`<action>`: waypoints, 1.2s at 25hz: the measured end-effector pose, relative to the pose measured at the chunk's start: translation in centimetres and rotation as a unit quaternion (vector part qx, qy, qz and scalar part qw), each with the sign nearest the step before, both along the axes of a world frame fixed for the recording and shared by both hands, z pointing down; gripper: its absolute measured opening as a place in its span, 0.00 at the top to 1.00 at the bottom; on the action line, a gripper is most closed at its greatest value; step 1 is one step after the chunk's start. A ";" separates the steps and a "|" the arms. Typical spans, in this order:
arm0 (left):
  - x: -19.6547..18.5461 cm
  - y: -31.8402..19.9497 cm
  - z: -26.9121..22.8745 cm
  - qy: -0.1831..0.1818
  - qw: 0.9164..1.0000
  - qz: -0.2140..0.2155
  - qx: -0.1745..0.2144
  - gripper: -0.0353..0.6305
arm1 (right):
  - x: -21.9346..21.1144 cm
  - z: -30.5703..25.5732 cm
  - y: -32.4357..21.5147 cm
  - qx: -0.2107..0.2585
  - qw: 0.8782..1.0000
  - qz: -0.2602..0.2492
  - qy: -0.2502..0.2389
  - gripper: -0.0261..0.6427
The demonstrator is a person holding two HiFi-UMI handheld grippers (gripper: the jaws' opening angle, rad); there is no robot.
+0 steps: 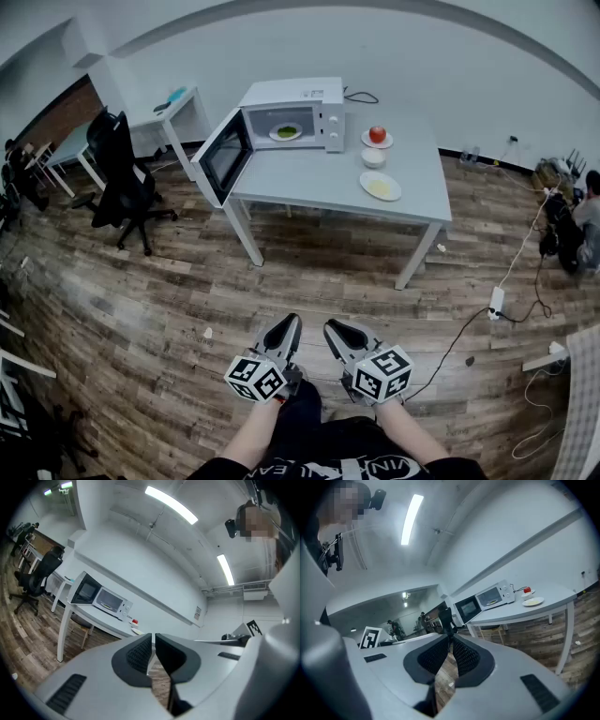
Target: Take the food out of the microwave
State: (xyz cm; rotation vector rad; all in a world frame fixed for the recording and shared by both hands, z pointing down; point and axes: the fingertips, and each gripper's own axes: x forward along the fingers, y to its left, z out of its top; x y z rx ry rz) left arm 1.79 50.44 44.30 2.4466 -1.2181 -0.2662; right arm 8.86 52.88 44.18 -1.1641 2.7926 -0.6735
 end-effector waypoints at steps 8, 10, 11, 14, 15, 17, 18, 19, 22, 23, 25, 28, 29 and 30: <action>-2.7 -6.2 -0.9 0.002 1.000 0.017 0.007 0.90 | -3.3 -0.1 -6.0 0.000 1.000 0.009 0.006 0.88; -3.5 -7.7 -0.7 0.003 1.000 0.018 0.004 0.90 | -4.2 0.1 -7.4 -0.003 1.000 0.010 0.007 0.88; -3.9 -8.4 -0.6 0.003 1.000 0.018 0.002 0.90 | -4.6 0.3 -8.1 -0.005 1.000 0.012 0.008 0.88; -4.8 -10.2 -0.1 0.002 1.000 0.023 -0.001 0.90 | -5.3 1.0 -10.1 -0.012 1.000 0.021 0.008 0.88; -5.1 -10.8 0.1 0.002 1.000 0.025 -0.002 0.90 | -5.6 1.1 -10.7 -0.013 1.000 0.023 0.008 0.88; -5.6 -12.0 0.3 0.002 1.000 0.030 -0.005 0.90 | -6.4 1.2 -11.9 -0.012 1.000 0.022 0.007 0.88; -5.9 -12.6 0.3 0.002 0.999 0.033 -0.005 0.90 | -6.8 1.1 -12.4 -0.008 1.000 0.019 0.006 0.88; -6.1 -13.2 0.4 0.002 0.999 0.036 -0.006 0.90 | -7.3 1.0 -12.9 -0.005 1.000 0.017 0.003 0.88; -6.6 -14.7 0.3 0.005 0.999 0.047 -0.005 0.90 | -8.7 0.8 -14.4 0.000 1.000 0.017 -0.002 0.88; -6.9 -15.1 0.3 0.005 0.999 0.050 -0.005 0.90 | -9.2 0.8 -14.8 -0.001 1.000 0.018 -0.002 0.88; -7.6 -15.8 0.2 0.004 0.998 0.055 -0.002 0.90 | -10.2 0.9 -15.7 -0.002 1.000 0.019 0.000 0.88; -8.7 -16.7 0.2 -0.006 0.998 0.060 0.006 0.90 | -11.4 1.0 -16.8 -0.004 1.000 0.025 0.001 0.88; -9.1 -17.0 0.2 -0.009 0.998 0.060 0.010 0.90 | -11.7 1.1 -17.0 -0.006 1.000 0.027 0.000 0.88; -9.5 -17.2 0.3 -0.008 0.998 0.058 0.011 0.90 | -12.0 1.2 -17.1 -0.008 1.000 0.028 0.000 0.88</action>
